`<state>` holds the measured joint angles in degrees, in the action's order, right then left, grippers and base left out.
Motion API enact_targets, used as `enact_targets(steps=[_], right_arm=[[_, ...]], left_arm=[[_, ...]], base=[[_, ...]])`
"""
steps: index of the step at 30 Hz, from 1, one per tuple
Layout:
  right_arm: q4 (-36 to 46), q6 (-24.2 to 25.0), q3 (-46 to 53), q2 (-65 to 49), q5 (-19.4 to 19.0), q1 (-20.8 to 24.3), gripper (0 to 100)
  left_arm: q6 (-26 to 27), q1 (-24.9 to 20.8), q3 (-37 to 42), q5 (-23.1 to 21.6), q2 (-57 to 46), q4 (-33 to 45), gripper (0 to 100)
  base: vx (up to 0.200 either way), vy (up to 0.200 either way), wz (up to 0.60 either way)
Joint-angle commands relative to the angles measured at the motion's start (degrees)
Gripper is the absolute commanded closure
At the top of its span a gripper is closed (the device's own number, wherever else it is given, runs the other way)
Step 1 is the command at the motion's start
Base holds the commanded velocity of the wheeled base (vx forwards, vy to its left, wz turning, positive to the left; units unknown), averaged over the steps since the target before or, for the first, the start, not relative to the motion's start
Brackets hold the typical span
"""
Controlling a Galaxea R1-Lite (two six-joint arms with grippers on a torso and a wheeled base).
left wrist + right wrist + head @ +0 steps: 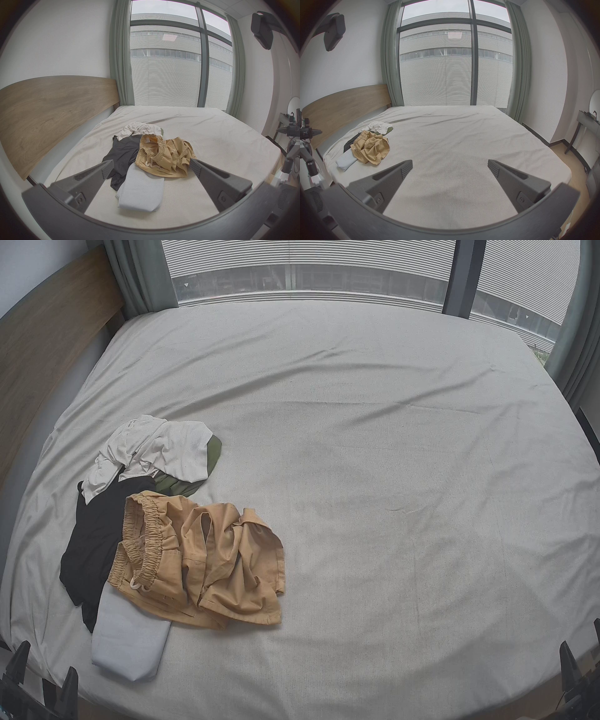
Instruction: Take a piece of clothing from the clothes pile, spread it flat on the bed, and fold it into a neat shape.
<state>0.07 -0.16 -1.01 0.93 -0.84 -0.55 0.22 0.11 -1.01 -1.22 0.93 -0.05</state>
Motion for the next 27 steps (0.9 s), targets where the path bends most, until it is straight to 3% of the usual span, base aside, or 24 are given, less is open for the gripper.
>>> enact_targets(steps=[1, 10, 14, 19, 22, 23, 24, 25, 27], right_arm=[[0.0, -0.2, 0.9, -0.9, -0.1, 0.0, 0], [-1.1, -0.5, 0.6, -0.9, -0.7, 0.0, 0], [-4.7, 0.0, -9.1, 3.0, -1.3, 0.8, 0], [-4.1, 1.8, -13.1, 15.5, -2.9, 7.8, 0], [-3.9, 9.7, -16.7, 19.9, -9.3, 12.1, 0], [-3.9, 9.7, -16.7, 19.9, -9.3, 12.1, 0], [-3.8, 16.7, -19.9, 22.7, -12.0, 12.9, 0], [-3.8, 19.3, -21.5, 25.1, -12.6, 13.0, 0], [-4.0, 20.3, -22.9, 28.6, -13.4, 13.4, 0]], left_arm=[[0.0, 0.1, 1.0, 0.0, -0.9, 0.0, 0], [0.0, 0.0, 1.0, 0.0, -0.9, 0.0, 0], [0.0, 0.0, 1.0, 0.0, -0.9, 0.0, 0], [-0.1, -0.1, 1.0, 0.0, -0.9, 0.0, 0], [-0.2, 0.0, 1.0, 0.0, -0.9, 0.0, 0], [-0.2, 0.0, 1.0, 0.0, -0.9, 0.0, 0], [-0.1, 0.0, 1.0, 0.0, -0.9, 0.0, 0], [-0.1, 0.0, 1.0, 0.0, -0.9, 0.0, 0], [-0.1, 0.0, 1.0, 0.0, -0.9, 0.0, 0]], base=[[0.0, 0.0, 0.0], [0.0, 0.0, 0.0], [0.0, 0.0, 0.0], [0.0, 0.0, 0.0], [0.0, 0.0, 0.0], [0.0, 0.0, 0.0], [0.0, 0.0, 0.0], [0.0, 0.0, 0.0], [0.0, 0.0, 0.0]])
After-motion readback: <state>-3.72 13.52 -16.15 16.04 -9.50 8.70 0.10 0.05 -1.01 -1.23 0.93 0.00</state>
